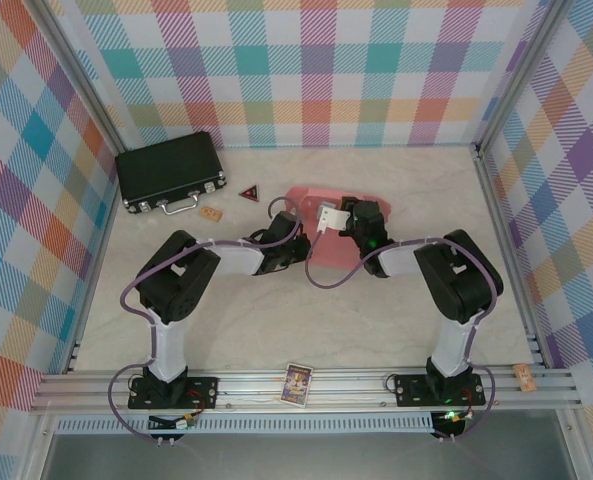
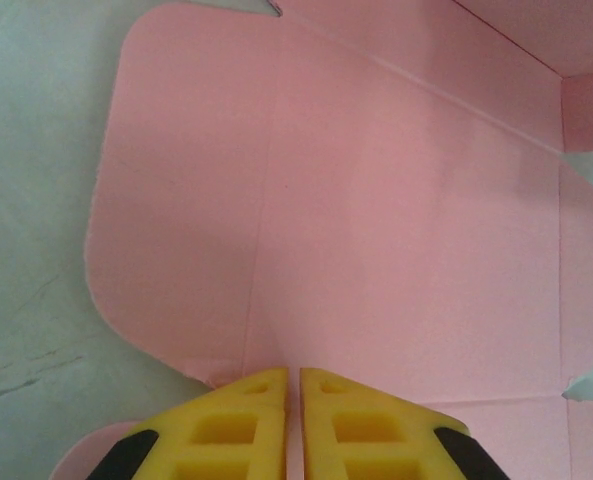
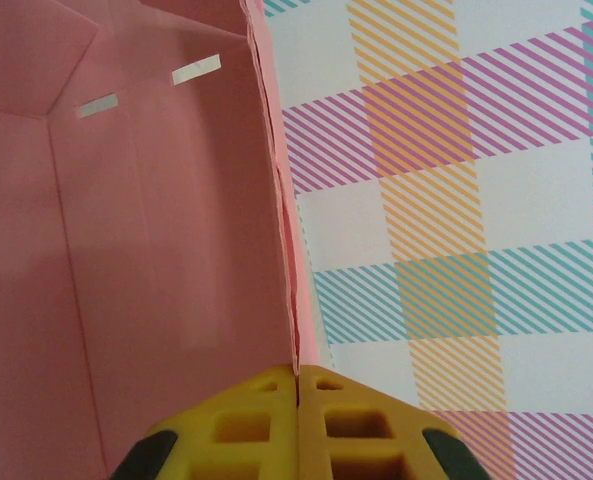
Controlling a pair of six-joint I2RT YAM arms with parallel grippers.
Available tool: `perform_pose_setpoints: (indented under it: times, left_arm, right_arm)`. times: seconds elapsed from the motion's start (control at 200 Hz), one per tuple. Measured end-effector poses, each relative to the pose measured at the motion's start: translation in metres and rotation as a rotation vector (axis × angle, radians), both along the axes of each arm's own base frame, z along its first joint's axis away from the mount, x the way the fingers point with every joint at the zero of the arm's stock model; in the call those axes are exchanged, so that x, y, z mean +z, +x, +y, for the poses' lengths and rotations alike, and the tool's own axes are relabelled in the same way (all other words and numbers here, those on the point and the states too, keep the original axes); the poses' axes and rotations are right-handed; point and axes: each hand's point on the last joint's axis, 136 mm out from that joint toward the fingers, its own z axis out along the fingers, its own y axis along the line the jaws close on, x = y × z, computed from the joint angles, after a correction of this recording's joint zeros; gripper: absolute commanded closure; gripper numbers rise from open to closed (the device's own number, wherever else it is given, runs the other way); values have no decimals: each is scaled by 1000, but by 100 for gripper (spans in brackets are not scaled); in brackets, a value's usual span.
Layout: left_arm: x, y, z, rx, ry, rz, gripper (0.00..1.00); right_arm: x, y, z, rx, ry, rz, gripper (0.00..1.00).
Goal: Fold the paper box
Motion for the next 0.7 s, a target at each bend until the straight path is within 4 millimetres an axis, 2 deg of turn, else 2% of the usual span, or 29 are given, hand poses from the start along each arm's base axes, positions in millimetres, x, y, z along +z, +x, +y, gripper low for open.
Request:
perform_pose_setpoints:
  times: [0.385, 0.505, 0.7]
  left_arm:
    - [6, -12, 14, -6, 14, -9, 72]
    - [16, -16, 27, 7, 13, -21, 65]
    - [41, -11, 48, 47, 8, -74, 64]
  right_arm:
    - [2, 4, 1, 6, -47, -56, 100]
    - [5, 5, 1, 9, -51, -74, 100]
    - [10, 7, 2, 12, -58, -103, 100]
